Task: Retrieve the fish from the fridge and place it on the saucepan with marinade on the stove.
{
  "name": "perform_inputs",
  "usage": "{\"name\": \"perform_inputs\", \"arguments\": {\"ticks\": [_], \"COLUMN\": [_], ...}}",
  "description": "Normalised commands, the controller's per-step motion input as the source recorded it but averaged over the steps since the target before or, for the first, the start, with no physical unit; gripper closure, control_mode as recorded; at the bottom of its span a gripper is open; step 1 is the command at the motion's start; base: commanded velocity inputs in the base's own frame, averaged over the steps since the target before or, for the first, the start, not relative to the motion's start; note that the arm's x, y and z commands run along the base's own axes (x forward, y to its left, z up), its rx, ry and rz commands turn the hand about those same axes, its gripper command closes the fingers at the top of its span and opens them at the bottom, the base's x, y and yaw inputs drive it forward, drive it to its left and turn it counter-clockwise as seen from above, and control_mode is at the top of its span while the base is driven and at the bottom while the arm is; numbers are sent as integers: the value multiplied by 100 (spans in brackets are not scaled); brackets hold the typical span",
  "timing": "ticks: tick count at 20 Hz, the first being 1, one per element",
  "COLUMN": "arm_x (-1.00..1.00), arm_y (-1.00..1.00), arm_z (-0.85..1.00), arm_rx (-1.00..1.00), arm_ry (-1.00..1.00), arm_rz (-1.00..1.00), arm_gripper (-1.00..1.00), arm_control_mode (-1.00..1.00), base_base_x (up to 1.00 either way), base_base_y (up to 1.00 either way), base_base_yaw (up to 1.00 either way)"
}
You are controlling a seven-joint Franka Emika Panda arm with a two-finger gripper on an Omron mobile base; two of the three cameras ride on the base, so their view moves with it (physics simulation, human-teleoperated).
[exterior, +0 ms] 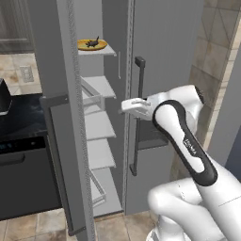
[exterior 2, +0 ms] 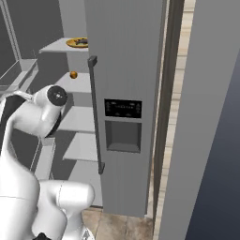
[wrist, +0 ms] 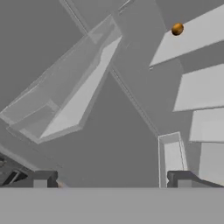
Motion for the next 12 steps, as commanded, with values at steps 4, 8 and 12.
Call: {"name": "perform_inputs", "arguments": {"ticks": [4,8,12], "arm_x": [94,74,63], "arm_y": [16,51,94], "arm_z": [0,-1,-1], "arm_rx": [0,0,0], "arm_ry": [0,0,-2], "arm_rz": [10,11,12], "arm_gripper": [-100,-100,-100], "arm_control_mode": [-100,-100,-100], "base_base_x": [0,0,0], "base_base_y": [0,0,0], "base_base_yaw": [0,0,0]}}
